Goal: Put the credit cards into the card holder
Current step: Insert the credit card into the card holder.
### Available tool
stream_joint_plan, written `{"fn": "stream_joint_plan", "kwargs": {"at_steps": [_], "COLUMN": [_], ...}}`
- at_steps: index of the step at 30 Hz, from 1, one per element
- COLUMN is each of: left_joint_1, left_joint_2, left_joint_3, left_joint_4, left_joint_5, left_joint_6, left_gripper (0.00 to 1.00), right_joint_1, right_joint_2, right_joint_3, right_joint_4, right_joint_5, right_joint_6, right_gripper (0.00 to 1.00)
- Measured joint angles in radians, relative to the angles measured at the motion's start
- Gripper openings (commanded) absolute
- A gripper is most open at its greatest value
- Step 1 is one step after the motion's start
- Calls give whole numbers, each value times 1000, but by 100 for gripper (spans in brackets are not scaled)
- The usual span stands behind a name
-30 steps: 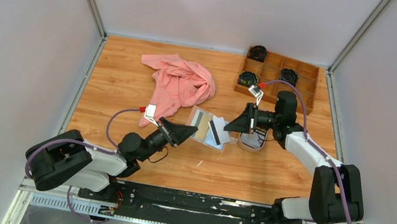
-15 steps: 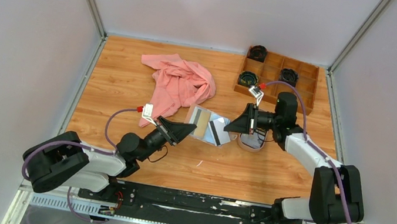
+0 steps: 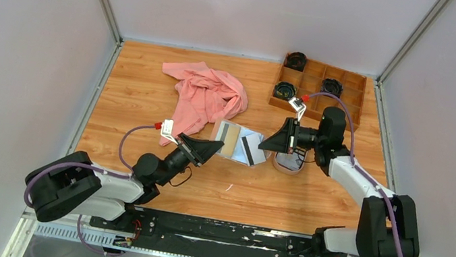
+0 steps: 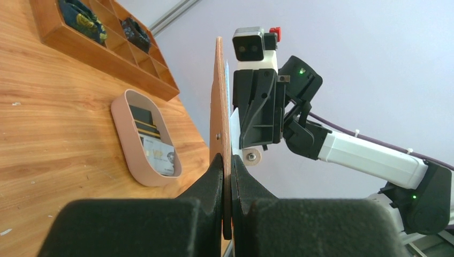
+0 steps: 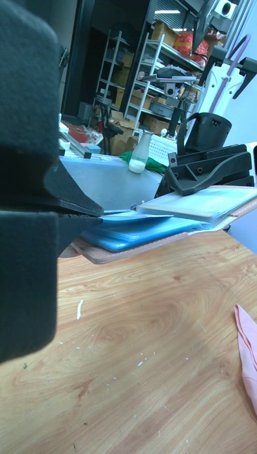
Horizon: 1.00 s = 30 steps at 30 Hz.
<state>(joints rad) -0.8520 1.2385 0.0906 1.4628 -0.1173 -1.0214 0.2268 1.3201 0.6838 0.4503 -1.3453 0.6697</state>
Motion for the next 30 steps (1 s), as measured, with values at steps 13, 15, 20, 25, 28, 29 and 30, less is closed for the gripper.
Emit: {"fn": "stream_joint_plan", "kwargs": {"at_steps": [13, 15, 20, 25, 28, 29, 30], "left_joint_1": [0, 0, -1, -2, -2, -2, -2], "left_joint_2": [26, 27, 32, 37, 37, 37, 37], "left_joint_3": [4, 7, 23, 27, 27, 27, 27], "left_joint_4": [3, 2, 3, 4, 4, 4, 4], "left_joint_5": [18, 21, 32, 42, 45, 46, 46], "left_joint_6": [5, 7, 19, 23, 24, 25, 26], "left_gripper": [0, 0, 0, 0, 0, 0, 0], "right_joint_1": [5, 7, 10, 11, 11, 11, 11], "right_joint_2": [0, 0, 5, 8, 9, 9, 9], "right_joint_3": [-6, -6, -6, -6, -6, -6, -6], "right_joint_4": [74, 79, 82, 74, 62, 58, 55], "right_joint_5": [-16, -16, -16, -14, -8, -5, -4], "right_joint_6": [56, 62, 69, 67, 63, 63, 63], "right_gripper": [0, 0, 0, 0, 0, 0, 0]}}
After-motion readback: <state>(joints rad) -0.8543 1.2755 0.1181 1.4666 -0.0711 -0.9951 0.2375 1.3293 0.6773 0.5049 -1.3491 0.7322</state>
